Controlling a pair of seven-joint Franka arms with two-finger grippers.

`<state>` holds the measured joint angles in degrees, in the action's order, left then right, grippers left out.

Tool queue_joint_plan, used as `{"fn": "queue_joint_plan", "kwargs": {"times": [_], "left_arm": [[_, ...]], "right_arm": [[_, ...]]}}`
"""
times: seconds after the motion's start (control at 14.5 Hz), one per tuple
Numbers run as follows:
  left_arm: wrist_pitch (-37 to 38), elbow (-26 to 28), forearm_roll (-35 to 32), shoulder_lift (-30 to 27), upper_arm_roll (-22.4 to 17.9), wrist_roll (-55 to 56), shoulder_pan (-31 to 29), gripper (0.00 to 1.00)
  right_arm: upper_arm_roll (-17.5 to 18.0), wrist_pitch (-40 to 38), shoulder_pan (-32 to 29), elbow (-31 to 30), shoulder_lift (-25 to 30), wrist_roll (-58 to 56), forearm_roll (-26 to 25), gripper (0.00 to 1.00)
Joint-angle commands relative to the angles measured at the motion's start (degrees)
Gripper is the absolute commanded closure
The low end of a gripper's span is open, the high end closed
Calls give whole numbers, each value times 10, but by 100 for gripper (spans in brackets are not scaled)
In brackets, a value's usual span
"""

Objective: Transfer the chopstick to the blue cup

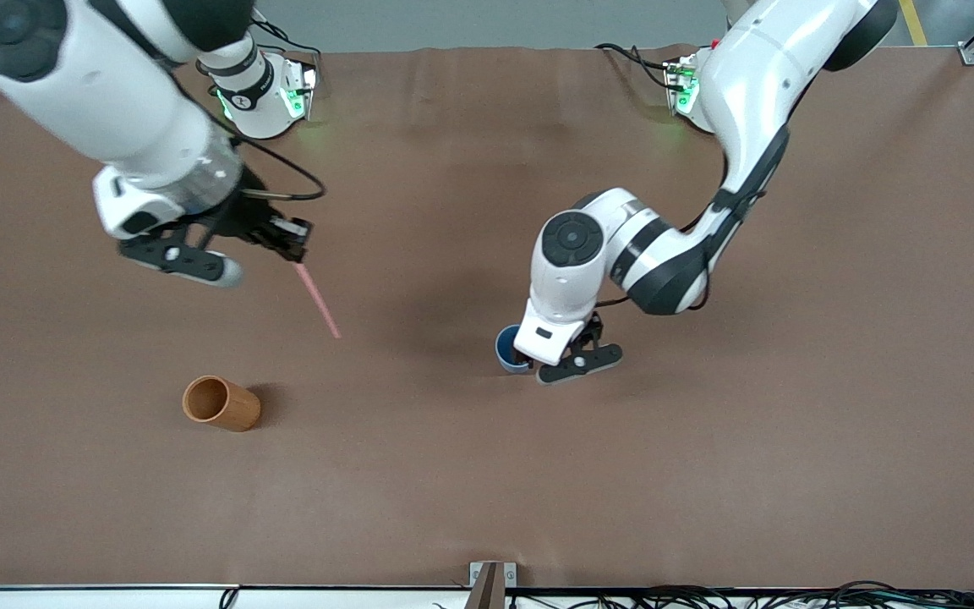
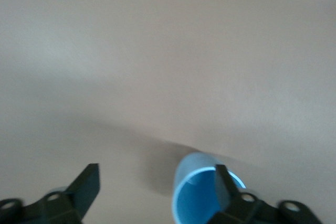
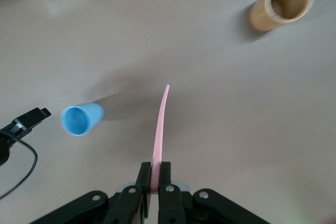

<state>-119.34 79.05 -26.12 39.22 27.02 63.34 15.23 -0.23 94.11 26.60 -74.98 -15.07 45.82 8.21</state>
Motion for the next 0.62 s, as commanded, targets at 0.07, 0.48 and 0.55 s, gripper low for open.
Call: {"fn": "queue_joint_plan", "kwargs": {"times": [0.07, 0.48, 0.55], "left_arm": [[73, 15, 117, -112, -69, -179, -21, 0], [208, 15, 257, -232, -222, -506, -21, 0], [229, 15, 262, -248, -232, -543, -23, 0]], "right_arm": [[-4, 81, 94, 42, -71, 132, 5, 99], [-5, 94, 165, 148, -190, 204, 9, 99], [-5, 95, 168, 147, -195, 204, 9, 99]]}}
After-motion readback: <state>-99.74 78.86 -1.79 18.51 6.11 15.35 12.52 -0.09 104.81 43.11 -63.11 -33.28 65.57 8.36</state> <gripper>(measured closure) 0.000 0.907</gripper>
